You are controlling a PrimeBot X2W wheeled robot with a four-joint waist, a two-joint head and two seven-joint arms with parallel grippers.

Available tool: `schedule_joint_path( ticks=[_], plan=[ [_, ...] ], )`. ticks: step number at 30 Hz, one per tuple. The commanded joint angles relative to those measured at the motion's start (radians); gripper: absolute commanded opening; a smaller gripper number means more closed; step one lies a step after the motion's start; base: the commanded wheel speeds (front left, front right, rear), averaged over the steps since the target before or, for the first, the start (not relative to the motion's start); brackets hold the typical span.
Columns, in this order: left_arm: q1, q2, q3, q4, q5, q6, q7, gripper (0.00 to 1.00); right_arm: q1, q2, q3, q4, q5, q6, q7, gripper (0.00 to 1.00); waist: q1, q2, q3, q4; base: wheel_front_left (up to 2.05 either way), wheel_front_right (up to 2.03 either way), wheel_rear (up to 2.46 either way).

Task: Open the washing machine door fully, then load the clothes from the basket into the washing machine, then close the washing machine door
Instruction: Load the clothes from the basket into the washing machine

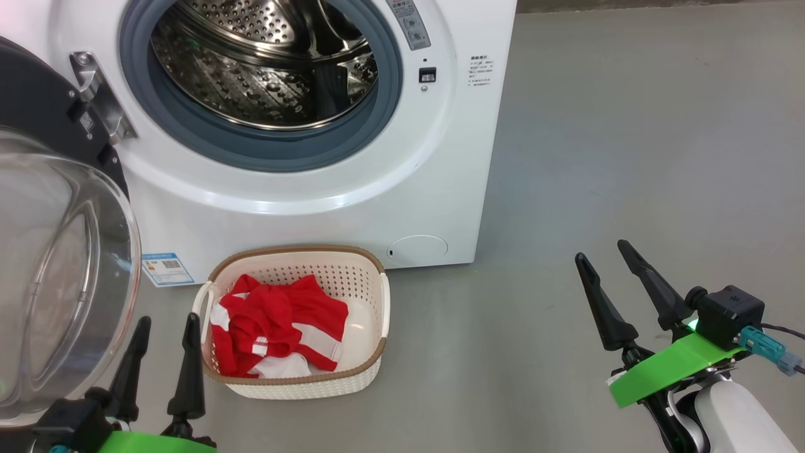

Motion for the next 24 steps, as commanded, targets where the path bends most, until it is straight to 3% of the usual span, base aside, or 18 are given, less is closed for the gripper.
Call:
schedule_joint_path(
  ticks=[1,24],
  plan=[
    [-0.023,0.018,0.038,-0.021,0.015,-0.005,-0.005,1.00,-0.002,-0.013,0.017,-0.020,-0.004,0.002,-0.012,1.00,0.0000,0.0000,0.000,0.001,0.00,0.00,0.00],
    [-0.036,0.014,0.055,-0.021,0.049,-0.008,-0.005,1.00,-0.004,0.001,-0.001,-0.020,-0.019,0.002,-0.012,1.00,0.0000,0.0000,0.017,0.005,0.00,0.00,0.00]
  ],
)
